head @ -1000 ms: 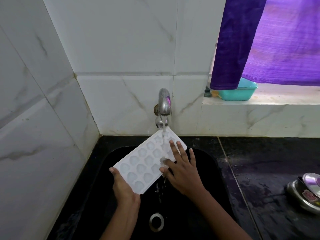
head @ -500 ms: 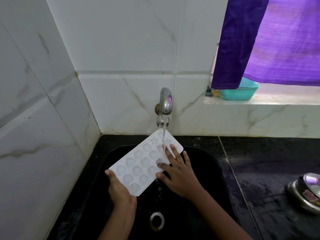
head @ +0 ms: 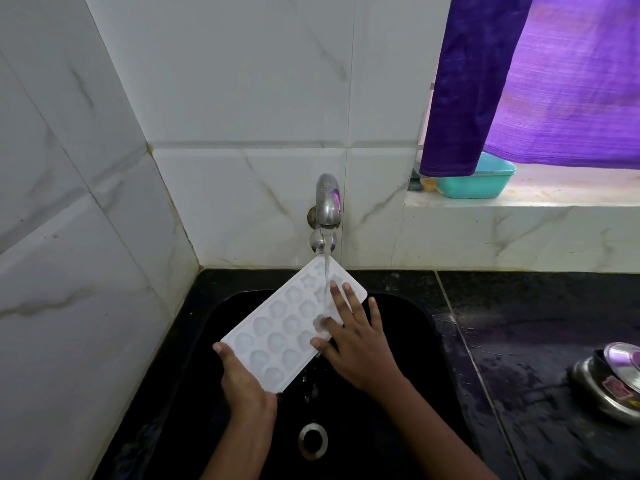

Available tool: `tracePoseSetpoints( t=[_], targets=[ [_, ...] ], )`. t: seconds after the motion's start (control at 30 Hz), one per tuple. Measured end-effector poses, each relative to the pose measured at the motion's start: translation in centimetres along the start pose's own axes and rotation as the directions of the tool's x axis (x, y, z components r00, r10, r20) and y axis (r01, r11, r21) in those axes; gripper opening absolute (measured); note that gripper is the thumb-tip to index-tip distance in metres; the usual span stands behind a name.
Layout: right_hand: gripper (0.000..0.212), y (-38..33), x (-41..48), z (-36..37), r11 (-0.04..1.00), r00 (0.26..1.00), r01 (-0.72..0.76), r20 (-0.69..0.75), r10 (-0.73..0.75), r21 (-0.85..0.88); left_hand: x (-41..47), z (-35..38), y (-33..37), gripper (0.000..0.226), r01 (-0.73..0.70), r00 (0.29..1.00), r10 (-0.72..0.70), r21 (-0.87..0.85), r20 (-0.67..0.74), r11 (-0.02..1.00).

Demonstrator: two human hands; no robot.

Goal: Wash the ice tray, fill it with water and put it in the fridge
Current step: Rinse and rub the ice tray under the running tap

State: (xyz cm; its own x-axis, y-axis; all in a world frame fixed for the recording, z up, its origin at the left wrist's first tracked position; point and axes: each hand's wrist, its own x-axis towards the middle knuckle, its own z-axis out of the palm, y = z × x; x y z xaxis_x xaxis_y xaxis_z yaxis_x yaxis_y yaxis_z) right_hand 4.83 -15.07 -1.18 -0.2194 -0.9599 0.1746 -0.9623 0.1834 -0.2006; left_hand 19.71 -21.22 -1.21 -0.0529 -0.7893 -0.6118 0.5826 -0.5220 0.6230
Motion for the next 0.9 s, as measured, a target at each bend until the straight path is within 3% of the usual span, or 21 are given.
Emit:
tracePoseSetpoints(
  t=[0.1, 0.23, 0.33, 0.43, 0.57, 0.63, 0.9],
  targets=[
    [0.064, -0.2, -0.4, 0.6, 0.998, 0.998, 0.039, 0.052, -0.041, 0.050, 0.1, -0.1, 0.4, 0.072, -0.046, 0.998, 0.046, -0.003, -0.045, 0.999],
    [0.043, 1.3, -0.2, -0.1, 0.995, 0.998, 0.026, 0.054, -0.031, 0.099, 0.3, -0.7, 0.2, 0.069, -0.064, 0.997, 0.065, 0.008, -0.043, 0.998],
    [0.058, -0.3, -0.2, 0.1, 0.999, 1.000, 0.019, 0.005, -0.019, 0.035, 0.0, -0.6, -0.3, 0.072, -0.053, 0.998, 0.053, 0.008, -0.036, 0.999],
    [0.066, -0.8, -1.0, 0.8, 0.995, 0.997, 0.055, 0.054, -0.060, 0.085, 0.2, -0.6, 0.2, 0.062, -0.071, 0.994, 0.071, 0.001, -0.086, 0.997],
    [0.037, 0.6, -1.4, 0.2, 0.903, 0.990, -0.136, 0.017, 0.141, 0.408, 0.5, -1.5, 0.4, 0.060, -0.071, 0.995, 0.072, 0.011, -0.069, 0.997],
    [0.034, 0.9, -1.7, 0.0, 0.859, 0.968, -0.195, -0.049, 0.246, 0.474, 0.6, -1.9, 0.4, 0.061, -0.036, 0.999, 0.036, 0.007, -0.026, 0.999],
    [0.035, 1.5, -1.8, 0.4, 0.942, 0.983, -0.126, -0.089, 0.161, 0.311, 0.8, -3.3, 0.8, 0.053, -0.025, 0.998, 0.026, 0.020, -0.054, 0.999]
  ],
)
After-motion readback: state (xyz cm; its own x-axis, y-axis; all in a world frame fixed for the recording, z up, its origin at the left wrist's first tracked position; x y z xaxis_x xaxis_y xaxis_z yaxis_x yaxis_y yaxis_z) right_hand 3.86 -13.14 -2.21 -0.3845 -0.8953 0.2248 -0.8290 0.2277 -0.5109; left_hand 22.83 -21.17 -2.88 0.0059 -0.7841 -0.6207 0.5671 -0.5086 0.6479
